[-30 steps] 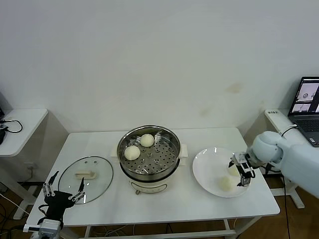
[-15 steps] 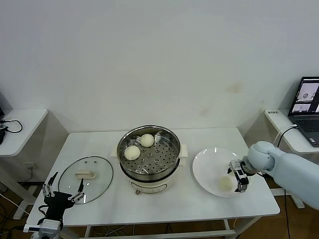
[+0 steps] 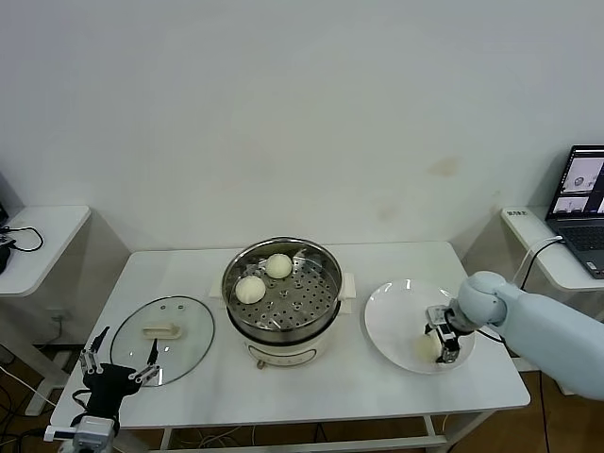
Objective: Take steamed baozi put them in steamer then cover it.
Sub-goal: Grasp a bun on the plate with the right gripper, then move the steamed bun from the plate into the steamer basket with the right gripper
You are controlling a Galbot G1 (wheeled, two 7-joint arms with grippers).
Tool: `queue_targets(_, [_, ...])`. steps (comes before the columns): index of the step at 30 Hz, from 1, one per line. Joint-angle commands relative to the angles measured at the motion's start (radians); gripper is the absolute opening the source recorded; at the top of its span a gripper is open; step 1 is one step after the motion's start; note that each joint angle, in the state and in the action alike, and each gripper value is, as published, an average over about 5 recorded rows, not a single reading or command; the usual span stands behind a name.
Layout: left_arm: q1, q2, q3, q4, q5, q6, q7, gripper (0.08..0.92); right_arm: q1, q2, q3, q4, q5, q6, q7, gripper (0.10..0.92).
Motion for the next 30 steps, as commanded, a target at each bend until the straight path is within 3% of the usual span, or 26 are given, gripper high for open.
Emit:
queue_targets(1, [-0.002,0.001,0.001,-0.001,0.0,0.0,0.0,0.823,-0.004,0.014,0.005,-0.009,-0.003,-0.001,-0.004,0.656])
queue_targets(19, [-0.003,0.013,-0.006,-0.016,-0.006,0.0,0.0,0.823,0.255,-0.004,-0.016,0.004,0.109,0.005,-0.071,0.586])
queue_targets(30, [-0.003,0.021,-0.009,-0.022,-0.01,0.0,0.0,0.823,0.546,0.098,-0.093,-0.021,0.244,-0.01,-0.078,0.585])
